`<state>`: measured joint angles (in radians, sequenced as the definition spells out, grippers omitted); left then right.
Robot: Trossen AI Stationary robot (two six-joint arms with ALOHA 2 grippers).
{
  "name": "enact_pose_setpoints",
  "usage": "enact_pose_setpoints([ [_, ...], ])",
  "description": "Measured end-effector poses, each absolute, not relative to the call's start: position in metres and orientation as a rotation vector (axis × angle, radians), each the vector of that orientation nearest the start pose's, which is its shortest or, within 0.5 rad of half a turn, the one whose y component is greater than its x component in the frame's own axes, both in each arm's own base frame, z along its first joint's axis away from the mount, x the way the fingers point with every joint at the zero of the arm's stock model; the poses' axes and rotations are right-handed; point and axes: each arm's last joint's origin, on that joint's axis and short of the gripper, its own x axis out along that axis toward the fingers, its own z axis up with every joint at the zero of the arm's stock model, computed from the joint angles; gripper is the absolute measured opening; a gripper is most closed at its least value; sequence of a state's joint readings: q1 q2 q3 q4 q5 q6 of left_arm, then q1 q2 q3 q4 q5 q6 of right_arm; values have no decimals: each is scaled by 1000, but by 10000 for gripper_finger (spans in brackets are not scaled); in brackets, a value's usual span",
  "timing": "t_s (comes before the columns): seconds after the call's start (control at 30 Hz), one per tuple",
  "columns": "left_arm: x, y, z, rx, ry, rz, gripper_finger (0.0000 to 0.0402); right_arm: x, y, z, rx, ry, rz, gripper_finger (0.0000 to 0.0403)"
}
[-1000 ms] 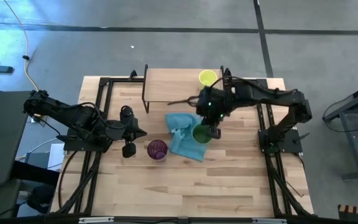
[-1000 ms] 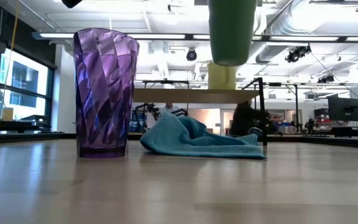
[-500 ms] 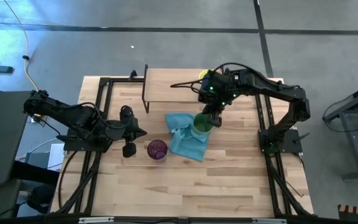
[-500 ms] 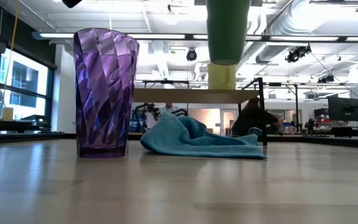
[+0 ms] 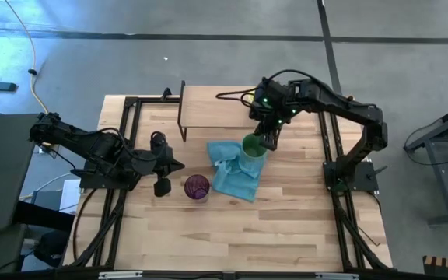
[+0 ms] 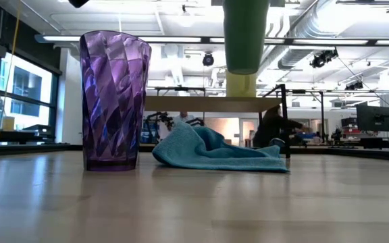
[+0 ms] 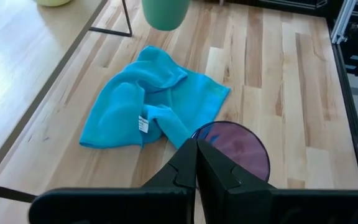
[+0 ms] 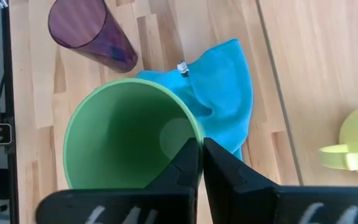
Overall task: Stack small to large cups/mugs on shelf
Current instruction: Put the green cup on the shelf
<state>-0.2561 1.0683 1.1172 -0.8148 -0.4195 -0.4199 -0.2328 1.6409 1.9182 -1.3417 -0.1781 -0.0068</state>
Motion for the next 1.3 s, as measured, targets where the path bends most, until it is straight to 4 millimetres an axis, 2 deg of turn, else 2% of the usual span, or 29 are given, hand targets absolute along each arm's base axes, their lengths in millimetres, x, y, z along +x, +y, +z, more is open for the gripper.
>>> enact_pose_setpoints([
  [0.73, 200, -40, 342, -149, 662, 299, 1, 299, -102, 413, 262, 903, -58, 0],
  [1.17, 201, -40, 344, -156, 645, 296, 1, 326, -128, 389, 299, 892, -16, 0],
  [1.3, 201, -40, 344, -155, 645, 296, 1, 335, -137, 393, 286, 884, -20, 0],
])
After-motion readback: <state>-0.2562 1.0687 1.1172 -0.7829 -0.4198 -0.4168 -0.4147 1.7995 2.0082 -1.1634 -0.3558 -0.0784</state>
